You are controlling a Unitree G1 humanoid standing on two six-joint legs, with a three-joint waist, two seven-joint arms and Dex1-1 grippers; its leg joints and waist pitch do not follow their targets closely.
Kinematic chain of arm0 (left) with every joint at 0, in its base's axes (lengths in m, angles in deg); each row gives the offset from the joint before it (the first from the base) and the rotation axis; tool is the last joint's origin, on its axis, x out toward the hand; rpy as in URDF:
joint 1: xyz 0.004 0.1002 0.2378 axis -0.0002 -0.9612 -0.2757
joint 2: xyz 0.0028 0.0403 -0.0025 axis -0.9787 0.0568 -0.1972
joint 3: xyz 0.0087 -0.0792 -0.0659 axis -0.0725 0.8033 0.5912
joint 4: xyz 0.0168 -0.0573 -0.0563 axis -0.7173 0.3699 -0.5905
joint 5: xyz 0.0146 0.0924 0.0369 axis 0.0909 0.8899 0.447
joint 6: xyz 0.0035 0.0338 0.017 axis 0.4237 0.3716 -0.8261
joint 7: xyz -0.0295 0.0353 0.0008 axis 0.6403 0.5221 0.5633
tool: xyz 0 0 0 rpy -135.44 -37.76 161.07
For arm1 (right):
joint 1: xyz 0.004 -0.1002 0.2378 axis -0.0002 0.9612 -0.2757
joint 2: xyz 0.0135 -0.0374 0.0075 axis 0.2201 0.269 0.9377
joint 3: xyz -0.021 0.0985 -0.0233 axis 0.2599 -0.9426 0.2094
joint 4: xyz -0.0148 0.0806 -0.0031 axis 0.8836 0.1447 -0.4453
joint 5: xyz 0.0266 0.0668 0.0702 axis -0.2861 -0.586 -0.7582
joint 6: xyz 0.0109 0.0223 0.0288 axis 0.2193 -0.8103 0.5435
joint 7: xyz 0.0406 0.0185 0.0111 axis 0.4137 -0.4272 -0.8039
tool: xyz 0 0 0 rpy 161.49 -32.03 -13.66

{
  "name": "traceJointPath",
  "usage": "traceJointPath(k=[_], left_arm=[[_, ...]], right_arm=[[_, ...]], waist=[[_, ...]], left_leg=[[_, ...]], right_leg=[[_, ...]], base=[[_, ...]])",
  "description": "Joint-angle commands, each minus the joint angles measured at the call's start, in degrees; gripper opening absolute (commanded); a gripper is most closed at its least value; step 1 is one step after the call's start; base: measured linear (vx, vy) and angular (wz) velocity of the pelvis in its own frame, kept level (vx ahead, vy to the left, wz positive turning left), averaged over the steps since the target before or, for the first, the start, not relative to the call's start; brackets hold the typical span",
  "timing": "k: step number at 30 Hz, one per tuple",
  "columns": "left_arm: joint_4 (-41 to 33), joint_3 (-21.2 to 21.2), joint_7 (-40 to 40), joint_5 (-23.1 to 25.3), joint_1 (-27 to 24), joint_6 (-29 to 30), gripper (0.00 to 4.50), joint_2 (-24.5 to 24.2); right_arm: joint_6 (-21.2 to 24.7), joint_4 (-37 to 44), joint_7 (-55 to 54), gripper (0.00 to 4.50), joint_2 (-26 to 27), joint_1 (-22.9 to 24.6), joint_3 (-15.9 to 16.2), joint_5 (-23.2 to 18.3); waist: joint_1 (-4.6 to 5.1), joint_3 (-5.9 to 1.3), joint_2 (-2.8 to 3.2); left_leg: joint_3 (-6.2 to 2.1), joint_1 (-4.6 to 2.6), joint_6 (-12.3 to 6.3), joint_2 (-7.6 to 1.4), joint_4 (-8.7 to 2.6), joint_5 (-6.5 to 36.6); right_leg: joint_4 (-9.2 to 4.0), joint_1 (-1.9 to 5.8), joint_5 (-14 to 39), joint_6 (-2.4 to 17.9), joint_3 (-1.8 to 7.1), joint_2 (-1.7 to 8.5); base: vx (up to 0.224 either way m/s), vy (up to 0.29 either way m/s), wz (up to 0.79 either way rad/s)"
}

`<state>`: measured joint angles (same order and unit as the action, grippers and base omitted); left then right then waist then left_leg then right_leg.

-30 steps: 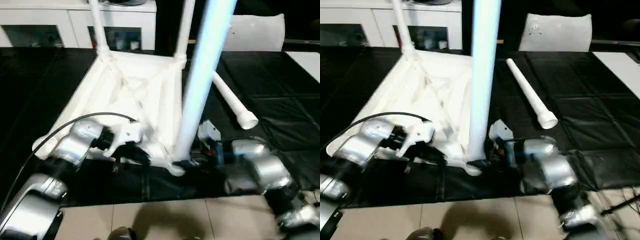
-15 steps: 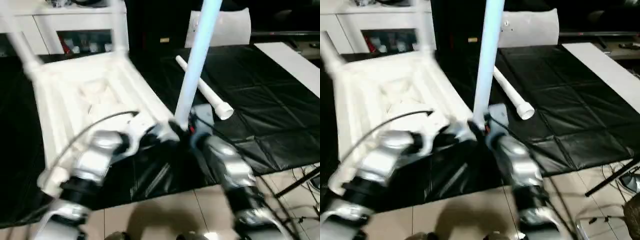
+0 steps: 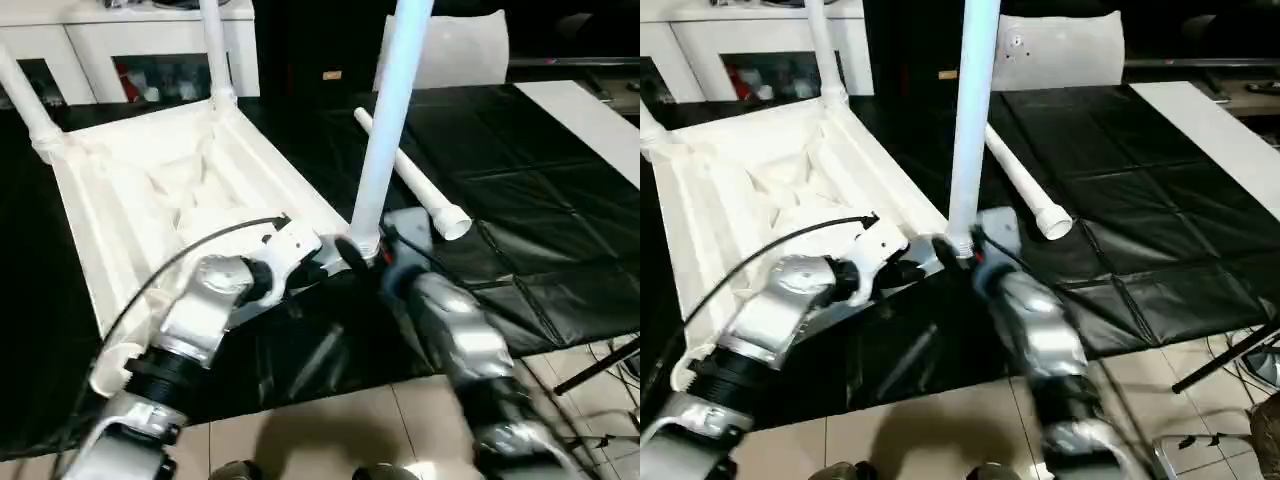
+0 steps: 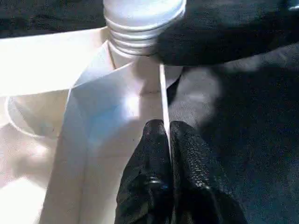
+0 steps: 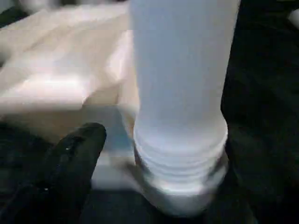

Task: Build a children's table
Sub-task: Rotate leg to tighten

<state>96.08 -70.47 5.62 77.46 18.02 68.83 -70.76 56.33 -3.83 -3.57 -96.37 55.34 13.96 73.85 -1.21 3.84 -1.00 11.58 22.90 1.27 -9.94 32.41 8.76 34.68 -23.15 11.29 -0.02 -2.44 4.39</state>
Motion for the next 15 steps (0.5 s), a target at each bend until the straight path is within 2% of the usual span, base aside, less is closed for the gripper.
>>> traceJointPath(k=[1, 2, 3, 7, 9, 10, 12, 13, 15], left_arm=[[1.27, -0.20, 2.83, -0.62, 0.42, -3.67, 0.00, -1.04], [1.90, -0.64, 7.02, -1.82, 0.20, -6.66, 0.00, -2.65], [2.39, -1.10, 8.63, -1.91, 0.26, -7.75, 0.00, -3.54], [3.53, -2.12, 12.34, -2.10, 0.45, -10.76, 0.00, -5.43], [5.30, -2.77, 15.74, -2.81, 1.44, -13.31, 0.00, -6.55], [5.40, -2.81, 15.93, -2.86, 1.51, -13.42, 0.00, -6.60], [6.59, -3.82, 19.68, -3.48, 2.47, -15.47, 0.00, -7.51], [7.44, -5.04, 23.26, -3.80, 3.26, -17.22, 0.00, -8.46], [7.94, -6.25, 26.45, -3.89, 3.79, -18.23, 0.00, -9.24]], right_arm=[[-1.15, 2.27, 5.19, 4.46, -0.61, 0.17, 2.12, -0.95], [-2.07, 2.37, 8.91, 4.46, -3.34, 0.21, 1.81, -1.21], [-2.33, 2.38, 10.69, 4.46, -4.58, 0.11, 1.77, -1.33], [-2.98, 2.20, 14.38, 4.46, -7.28, -0.34, 2.04, -1.30], [-4.45, 1.68, 18.98, 4.46, -10.21, -0.91, 3.36, -1.10], [-4.52, 1.65, 19.24, 4.46, -10.36, -0.95, 3.42, -1.10], [-5.66, 0.93, 22.96, 4.46, -12.13, -1.67, 4.44, -1.26], [-6.35, 0.07, 26.28, 4.46, -13.45, -2.47, 5.37, -1.47], [-6.51, -1.04, 29.36, 4.46, -14.36, -3.37, 6.37, -1.51]], waist=[[-0.31, -3.56, -0.26], [-0.61, -3.58, -0.33], [-0.79, -3.63, -0.15], [-1.28, -3.48, -0.08], [-1.55, -3.41, -0.14], [-1.80, -3.35, -0.41], [-2.06, -3.30, -0.36], [-2.19, -3.22, -0.59], [-2.35, -3.18, -0.49]], left_leg=[[-1.49, -1.35, -2.93, -3.28, -3.27, 12.49], [-1.51, -1.37, -3.60, -3.17, -3.15, 12.16], [-1.53, -1.49, -3.73, -3.30, -3.11, 11.82], [-1.34, -2.10, -3.35, -3.65, -3.19, 12.40], [-1.33, -2.12, -3.03, -3.67, -3.24, 12.69], [-1.33, -2.13, -2.93, -3.61, -3.23, 13.26], [-1.27, -2.19, -2.49, -3.63, -3.26, 13.74], [-1.31, -2.14, -2.52, -3.49, -3.20, 14.17], [-1.26, -2.12, -2.15, -3.69, -3.24, 14.32]], right_leg=[[-4.20, 2.32, 6.01, 12.13, 2.61, 3.75], [-4.23, 2.44, 6.13, 12.53, 2.47, 3.81], [-4.12, 2.46, 6.39, 12.80, 2.47, 3.91], [-3.86, 1.98, 6.25, 13.96, 2.50, 3.74], [-3.86, 2.00, 6.66, 14.03, 2.50, 3.79], [-3.94, 2.02, 7.78, 13.78, 2.48, 3.84], [-3.98, 2.01, 8.67, 13.51, 2.58, 3.95], [-4.08, 1.98, 9.57, 13.46, 2.48, 3.97], [-3.94, 2.00, 9.92, 13.55, 2.48, 4.01]], base=[[0.000, 0.000, 0.00], [0.000, 0.000, 0.00], [0.000, 0.000, 0.00], [0.000, 0.000, 0.00], [0.000, 0.000, 0.00], [0.000, 0.000, 0.00], [0.000, 0.000, 0.00], [0.000, 0.000, 0.00], [0.000, 0.000, 0.00]])
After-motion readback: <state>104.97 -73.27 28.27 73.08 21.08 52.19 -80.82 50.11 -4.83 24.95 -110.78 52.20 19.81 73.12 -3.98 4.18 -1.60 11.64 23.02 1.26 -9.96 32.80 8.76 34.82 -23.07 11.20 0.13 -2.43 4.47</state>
